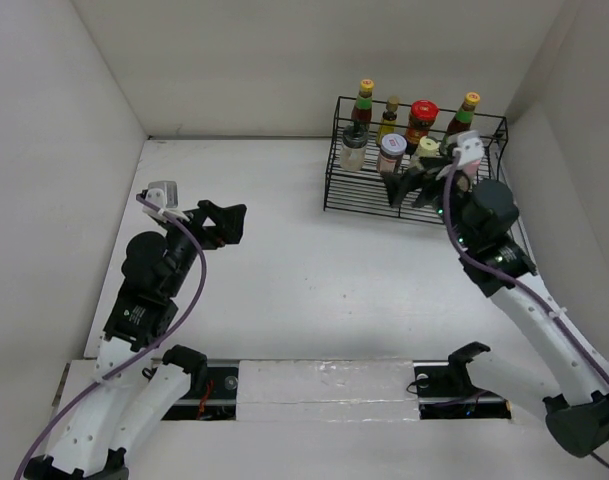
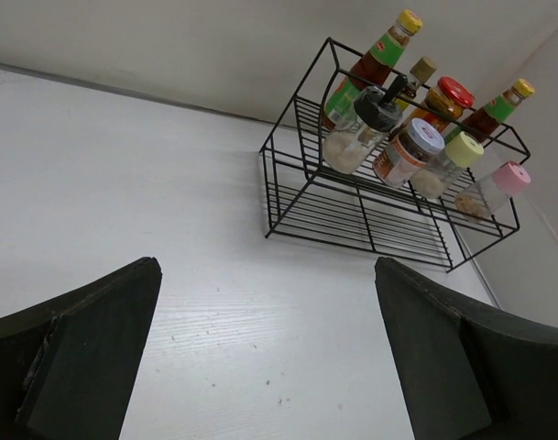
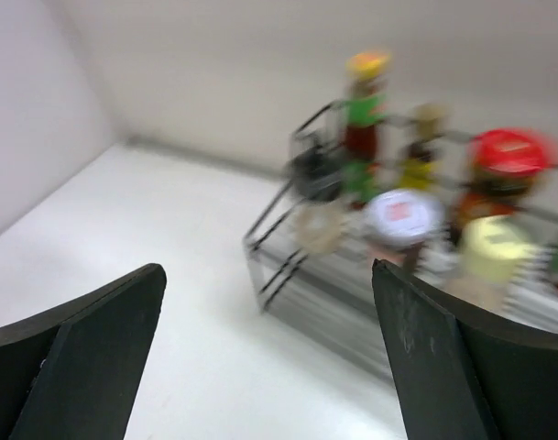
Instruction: Organize the condiment bottles
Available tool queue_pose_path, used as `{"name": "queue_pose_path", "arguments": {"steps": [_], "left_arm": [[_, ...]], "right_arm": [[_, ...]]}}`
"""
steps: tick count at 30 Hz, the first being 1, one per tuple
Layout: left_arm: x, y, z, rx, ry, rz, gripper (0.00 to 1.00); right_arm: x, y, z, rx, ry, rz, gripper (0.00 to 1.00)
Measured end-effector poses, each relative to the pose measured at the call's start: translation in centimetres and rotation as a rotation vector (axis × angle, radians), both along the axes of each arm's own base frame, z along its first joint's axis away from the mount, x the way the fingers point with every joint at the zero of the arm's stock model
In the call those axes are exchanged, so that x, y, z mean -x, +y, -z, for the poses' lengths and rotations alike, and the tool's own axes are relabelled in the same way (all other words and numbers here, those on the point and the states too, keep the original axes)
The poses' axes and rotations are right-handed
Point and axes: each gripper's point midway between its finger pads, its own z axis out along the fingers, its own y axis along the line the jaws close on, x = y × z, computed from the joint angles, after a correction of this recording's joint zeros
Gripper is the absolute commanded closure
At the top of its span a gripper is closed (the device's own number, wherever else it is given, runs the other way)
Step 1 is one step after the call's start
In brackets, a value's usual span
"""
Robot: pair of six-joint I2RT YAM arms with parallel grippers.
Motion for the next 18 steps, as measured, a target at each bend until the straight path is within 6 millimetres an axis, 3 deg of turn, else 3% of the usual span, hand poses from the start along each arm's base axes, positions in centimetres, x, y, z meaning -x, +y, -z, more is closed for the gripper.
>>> {"name": "queue_pose_path", "arguments": {"steps": [2,4,6,9,12,14,18], "left_arm": [[0.0,0.0,0.0,0.0,0.0,0.0,0.01],[0.1,0.0,-0.1,0.002,-0.004,0.0,0.01],[0.2,0.1,-0.2,0.003,-0.009,0.0,0.01],[0.3,0.1,-0.4,0.005,-0.014,0.0,0.01],[0.3,0.1,-0.4,0.005,-0.014,0.002,0.01],[0.3,0.0,-0.4,0.006,-0.014,0.005,0.01],[0.5,-0.4,-0.4,0.006,-0.016,0.034,0.01]], "right_arm": [[1.1,3.8,2.3,0.033,0.036,-0.132,0.0],[2.2,7.7,6.0,0.089,0.099,-0.274,0.0],[3.8,11.4,10.8,0.153,0.189,-0.415,0.0],[7.3,15.3,18.4,0.245,0.333,-0.579,0.0],[11.0,17.5,25.1,0.336,0.464,-0.689,0.0],[12.3,18.2,28.1,0.383,0.527,-0.721,0.0],[12.1,18.6,29.9,0.407,0.552,-0.71,0.0]]}}
